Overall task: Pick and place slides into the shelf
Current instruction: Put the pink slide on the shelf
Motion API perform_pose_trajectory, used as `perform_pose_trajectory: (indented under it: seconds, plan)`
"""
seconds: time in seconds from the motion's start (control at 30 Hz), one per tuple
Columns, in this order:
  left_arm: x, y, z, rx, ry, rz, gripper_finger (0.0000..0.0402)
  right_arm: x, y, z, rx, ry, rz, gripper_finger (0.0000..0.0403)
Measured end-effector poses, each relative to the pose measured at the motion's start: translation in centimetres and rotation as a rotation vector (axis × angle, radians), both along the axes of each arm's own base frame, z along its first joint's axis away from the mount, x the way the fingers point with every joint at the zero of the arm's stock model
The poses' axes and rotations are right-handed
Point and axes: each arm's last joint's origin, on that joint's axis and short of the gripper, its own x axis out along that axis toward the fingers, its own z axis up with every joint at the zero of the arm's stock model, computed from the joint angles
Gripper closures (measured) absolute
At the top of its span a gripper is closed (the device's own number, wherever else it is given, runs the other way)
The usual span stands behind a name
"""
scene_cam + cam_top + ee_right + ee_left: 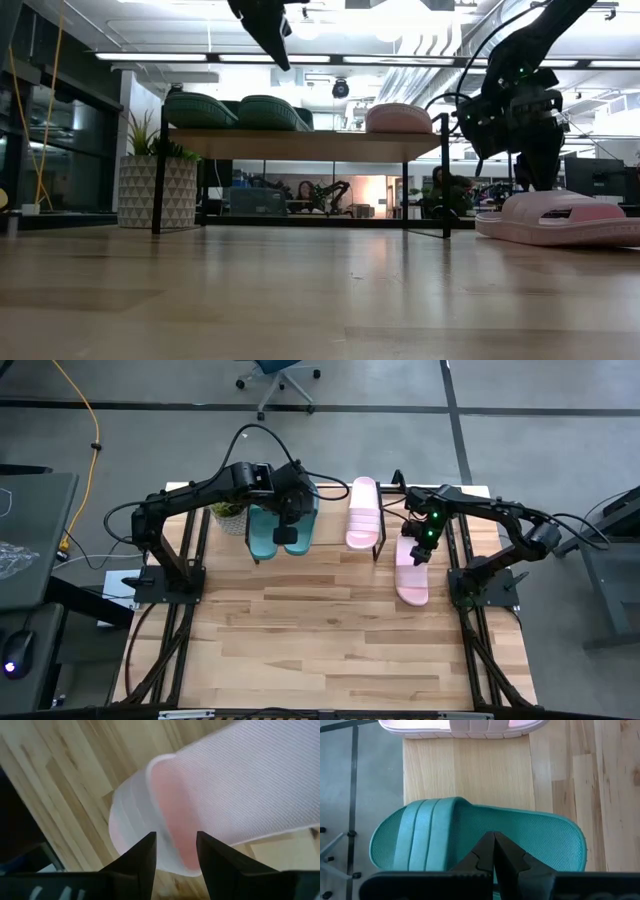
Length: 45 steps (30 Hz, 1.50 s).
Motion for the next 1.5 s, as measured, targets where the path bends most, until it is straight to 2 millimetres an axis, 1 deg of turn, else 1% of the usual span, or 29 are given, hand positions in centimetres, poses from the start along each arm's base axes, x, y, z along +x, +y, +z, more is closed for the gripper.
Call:
perform_pose_trajectory:
  seconds: [0.63,0.87,1.23,1.33,1.5]
  plan:
    - [-0.05,-0.02,-0.03,-0.001,0.007,-0.003,0.0401,0.16,0.0,0.0,0.009,-0.033,0.008,0.0272]
    - [-0.05,-0.02,-0.03,-0.001,0.007,-0.003,0.0401,0.49,-0.09,-0.87,0.055,0.0,0.013,0.0272]
    - [-0.05,-0.02,-0.03,-0.001,0.007,-0.003,0.0402,0.93,0.35,-0.86,0.079,-0.03,0.04,0.0276]
    - [-0.05,-0.02,-0.03,-0.001,0.007,-0.003,0.0401,0.93,0.35,-0.86,0.079,-0.03,0.039,0.0292]
    - [-0.05,-0.02,-0.03,-0.001,0.007,-0.003,0.0402,0.92,0.35,-0.86,0.08,-0.03,0.039,0.0348]
